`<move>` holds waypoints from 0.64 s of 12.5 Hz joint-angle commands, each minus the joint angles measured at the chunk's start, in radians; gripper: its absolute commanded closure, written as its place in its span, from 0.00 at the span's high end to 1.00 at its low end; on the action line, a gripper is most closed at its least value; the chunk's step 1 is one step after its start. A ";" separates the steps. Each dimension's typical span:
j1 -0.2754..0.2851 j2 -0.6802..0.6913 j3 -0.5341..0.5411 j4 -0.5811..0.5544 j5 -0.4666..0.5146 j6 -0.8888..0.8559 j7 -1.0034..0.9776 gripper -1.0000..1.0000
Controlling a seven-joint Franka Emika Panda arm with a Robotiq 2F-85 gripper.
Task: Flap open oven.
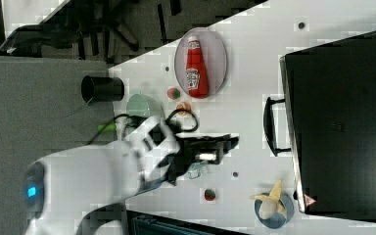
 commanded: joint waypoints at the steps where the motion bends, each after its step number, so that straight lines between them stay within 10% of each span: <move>1: 0.005 0.063 -0.017 -0.069 -0.015 0.148 -0.137 0.17; 8: 0.003 0.179 -0.019 -0.195 -0.030 0.424 -0.137 0.17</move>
